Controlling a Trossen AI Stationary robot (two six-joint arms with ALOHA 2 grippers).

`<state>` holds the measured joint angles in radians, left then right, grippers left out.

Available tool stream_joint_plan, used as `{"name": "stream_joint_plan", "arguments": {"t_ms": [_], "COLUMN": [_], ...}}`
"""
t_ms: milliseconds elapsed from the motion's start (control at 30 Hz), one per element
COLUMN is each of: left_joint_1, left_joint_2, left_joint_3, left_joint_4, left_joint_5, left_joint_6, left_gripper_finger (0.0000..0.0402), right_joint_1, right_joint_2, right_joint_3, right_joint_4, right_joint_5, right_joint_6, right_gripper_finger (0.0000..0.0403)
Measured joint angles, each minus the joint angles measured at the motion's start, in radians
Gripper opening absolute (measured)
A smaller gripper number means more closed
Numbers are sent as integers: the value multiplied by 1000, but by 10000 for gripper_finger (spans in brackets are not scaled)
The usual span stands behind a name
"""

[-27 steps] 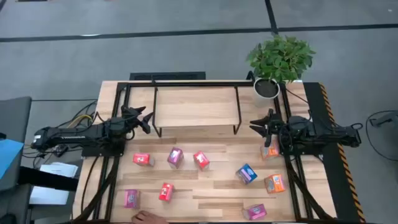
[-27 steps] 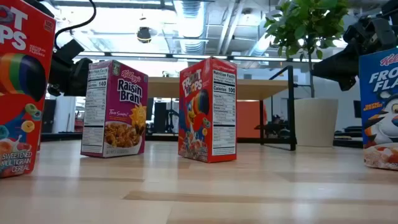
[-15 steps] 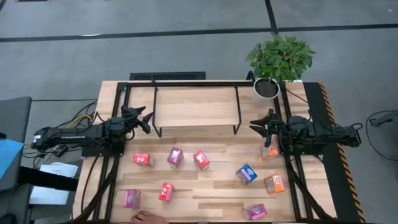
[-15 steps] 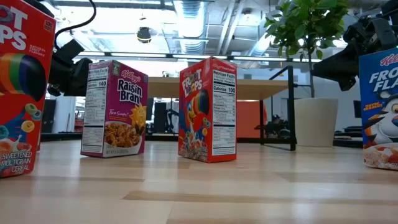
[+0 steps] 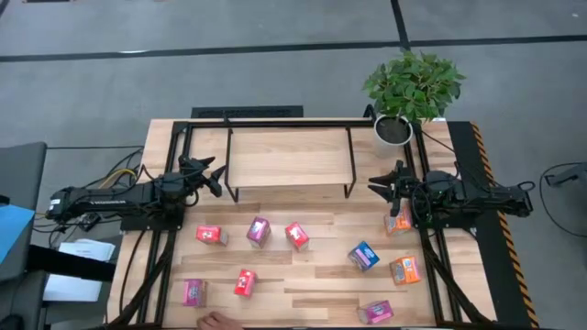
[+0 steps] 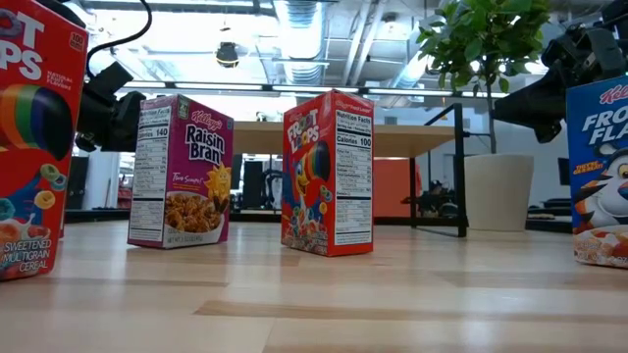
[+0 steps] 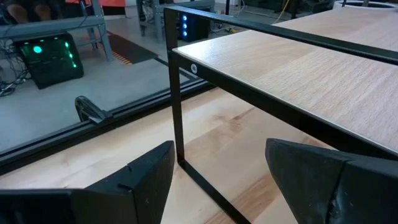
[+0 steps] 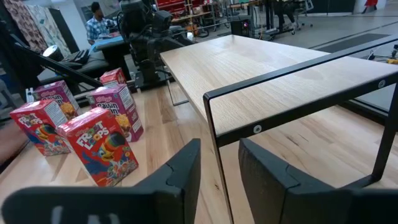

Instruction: Stack cereal on shelf

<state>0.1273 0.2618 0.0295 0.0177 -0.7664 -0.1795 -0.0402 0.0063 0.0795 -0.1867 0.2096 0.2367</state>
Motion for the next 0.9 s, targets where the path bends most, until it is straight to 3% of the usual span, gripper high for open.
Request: {"name": "stream_joint_plan", "arguments": {"t_ms": [900], "left_joint_1": [1], "left_joint_2": [0], "left_joint_3": [0], "left_joint_4": [5], "left_joint_5": [11], "left_joint_6": [9], "left_gripper_finger": [244], "right_joint_1": [0], "right_joint_2": [0], "right_joint_3": [0], "right_joint_4": [0], "right_joint_5": [0], "right_joint_6": [0], "right_gripper_finger": [133]}}
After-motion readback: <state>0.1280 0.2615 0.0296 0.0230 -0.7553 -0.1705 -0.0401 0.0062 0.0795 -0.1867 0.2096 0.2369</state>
